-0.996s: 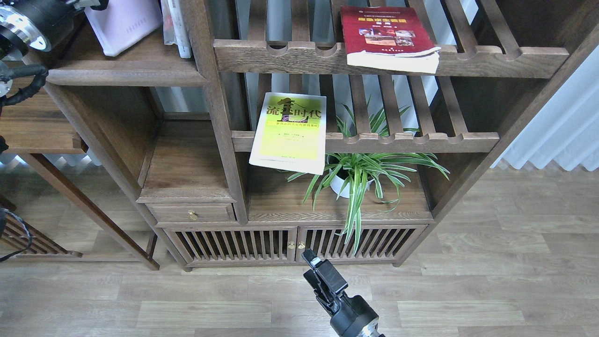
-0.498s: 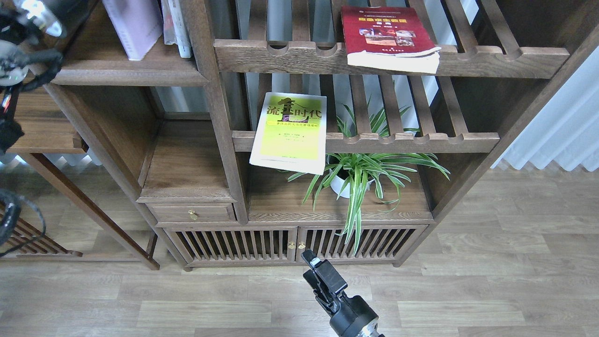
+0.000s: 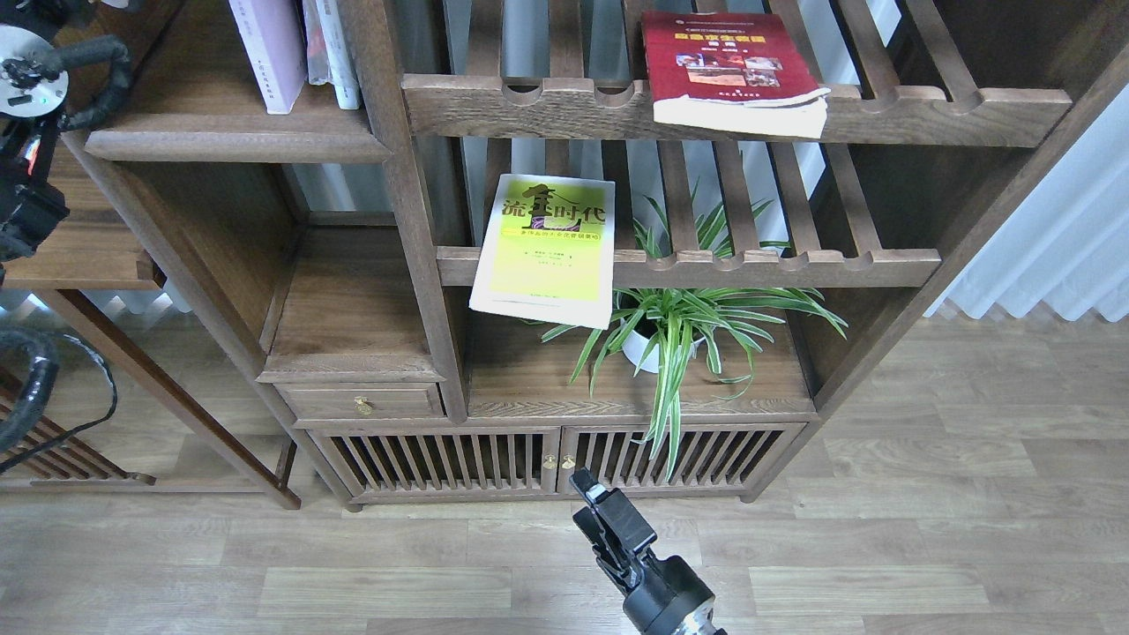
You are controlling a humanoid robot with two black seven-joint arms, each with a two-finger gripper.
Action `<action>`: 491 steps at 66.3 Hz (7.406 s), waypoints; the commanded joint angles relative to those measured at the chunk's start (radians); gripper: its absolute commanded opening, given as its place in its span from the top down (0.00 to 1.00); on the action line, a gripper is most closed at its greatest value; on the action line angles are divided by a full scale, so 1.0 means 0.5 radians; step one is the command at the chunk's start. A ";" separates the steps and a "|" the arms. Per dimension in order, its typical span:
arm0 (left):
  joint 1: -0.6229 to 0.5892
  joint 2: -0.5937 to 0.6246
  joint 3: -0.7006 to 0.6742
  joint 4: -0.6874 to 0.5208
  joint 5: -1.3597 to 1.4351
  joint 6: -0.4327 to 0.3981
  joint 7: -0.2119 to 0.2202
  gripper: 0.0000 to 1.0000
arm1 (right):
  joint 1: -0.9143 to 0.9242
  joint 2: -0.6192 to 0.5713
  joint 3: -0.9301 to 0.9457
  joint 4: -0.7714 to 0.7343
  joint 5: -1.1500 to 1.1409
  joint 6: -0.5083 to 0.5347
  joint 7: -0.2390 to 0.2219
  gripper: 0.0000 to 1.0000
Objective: Organize books on shelf
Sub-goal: 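Withdraw the left gripper down and away from the upper shelf, then bring both grippers up in front of the middle shelf, then raise the right gripper to the yellow book's lower edge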
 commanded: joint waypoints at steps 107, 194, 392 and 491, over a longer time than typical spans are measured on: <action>0.306 -0.102 -0.395 -0.103 -0.517 0.000 -0.050 0.25 | 0.023 0.000 -0.005 0.000 0.000 0.000 0.000 0.01; 0.362 -0.056 -0.333 -0.339 -0.517 0.000 -0.047 0.19 | 0.026 0.000 0.014 0.000 0.000 0.000 0.000 0.01; 2.089 -0.191 -0.183 -1.355 -0.538 0.000 0.125 0.08 | 0.053 0.000 0.142 -0.102 0.215 0.000 0.144 0.01; 2.561 -0.221 -0.198 -1.100 -0.554 0.000 0.113 0.00 | 0.575 0.000 -0.247 -0.178 0.187 0.000 0.144 0.01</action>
